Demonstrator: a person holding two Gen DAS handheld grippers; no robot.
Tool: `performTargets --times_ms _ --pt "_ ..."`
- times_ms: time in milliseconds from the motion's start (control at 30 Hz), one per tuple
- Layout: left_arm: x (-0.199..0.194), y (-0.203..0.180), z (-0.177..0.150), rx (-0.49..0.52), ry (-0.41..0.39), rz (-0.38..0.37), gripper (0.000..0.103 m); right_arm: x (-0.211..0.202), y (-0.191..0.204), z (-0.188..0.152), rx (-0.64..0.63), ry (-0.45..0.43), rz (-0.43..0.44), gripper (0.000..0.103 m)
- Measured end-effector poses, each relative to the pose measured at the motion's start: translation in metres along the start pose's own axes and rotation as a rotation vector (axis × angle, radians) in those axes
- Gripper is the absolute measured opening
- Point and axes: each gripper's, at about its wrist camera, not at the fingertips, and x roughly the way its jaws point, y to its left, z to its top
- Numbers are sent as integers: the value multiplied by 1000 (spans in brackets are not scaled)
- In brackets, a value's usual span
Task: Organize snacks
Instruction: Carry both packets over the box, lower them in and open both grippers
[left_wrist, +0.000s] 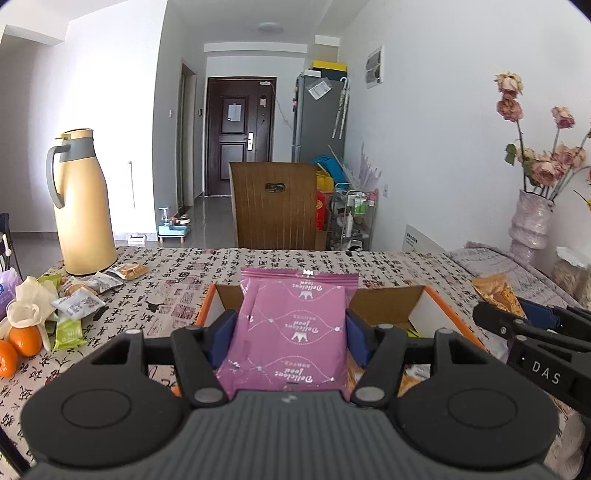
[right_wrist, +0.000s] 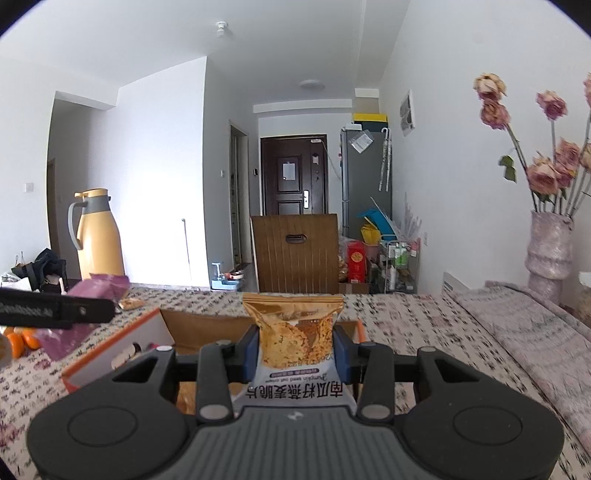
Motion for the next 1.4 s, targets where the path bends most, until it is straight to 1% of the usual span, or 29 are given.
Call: performTargets --times_ms 233,400,500,667,867,900,933,967,1000,1067,1100,1133,1200,1233,1400 --pt "32 5 11 -36 17 21 62 37 14 11 -3 18 8 39" --pt "51 11 8 -62 17 42 62 61 17 6 14 47 1 39" --pt "60 17 1 -79 20 52 62 71 18 -4 16 69 15 39" --pt "72 25 -8 -101 70 40 62 82 15 -17 31 122 39 39" --pt "69 25 -12 -102 77 14 63 87 16 -26 39 162 42 41" --pt "66 24 -13 -100 68 17 64 87 16 -26 42 165 43 43" --pt "65 24 -12 -102 62 18 74 87 16 -26 47 165 44 44" --pt "63 24 -11 -107 52 23 80 86 15 -26 51 163 47 44" --pt "61 24 -11 -108 41 32 86 85 14 -25 57 161 51 46" --pt "58 25 -10 -113 28 41 91 82 12 -24 69 152 51 60" --pt "57 25 -10 -118 25 42 100 79 12 -24 72 146 47 76" --pt "57 26 -9 -122 21 49 103 78 11 -23 76 140 44 89" --pt "57 27 -9 -129 20 52 103 76 9 -22 84 132 43 96" --pt "57 28 -9 -133 20 51 103 76 8 -22 91 130 44 103" --pt "59 30 -10 -148 28 60 103 75 6 -23 103 131 38 103"
